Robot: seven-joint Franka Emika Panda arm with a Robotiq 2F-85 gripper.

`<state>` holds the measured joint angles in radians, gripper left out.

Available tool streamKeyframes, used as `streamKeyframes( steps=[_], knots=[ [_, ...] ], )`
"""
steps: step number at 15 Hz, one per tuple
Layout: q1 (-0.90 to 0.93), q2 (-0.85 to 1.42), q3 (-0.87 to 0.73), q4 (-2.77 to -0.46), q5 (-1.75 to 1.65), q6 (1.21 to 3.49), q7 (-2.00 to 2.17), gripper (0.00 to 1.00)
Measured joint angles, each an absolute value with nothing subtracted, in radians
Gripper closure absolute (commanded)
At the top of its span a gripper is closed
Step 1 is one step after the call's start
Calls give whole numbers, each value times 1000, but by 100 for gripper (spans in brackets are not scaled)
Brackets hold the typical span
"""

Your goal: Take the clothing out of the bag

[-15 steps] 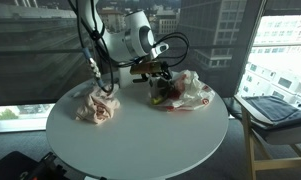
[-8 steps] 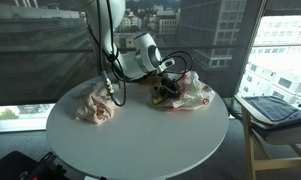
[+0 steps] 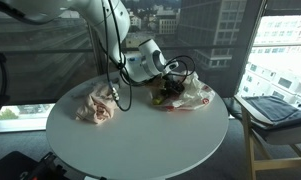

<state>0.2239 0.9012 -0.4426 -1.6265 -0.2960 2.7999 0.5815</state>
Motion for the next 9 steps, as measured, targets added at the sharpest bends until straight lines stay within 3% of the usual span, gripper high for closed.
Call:
streamKeyframes(
  steps=[1,9],
  knots=[
    [224,916,-444,-1609,-283,2800,584,27],
    [225,944,-445,-1572,-251,2803,585,87]
  ],
)
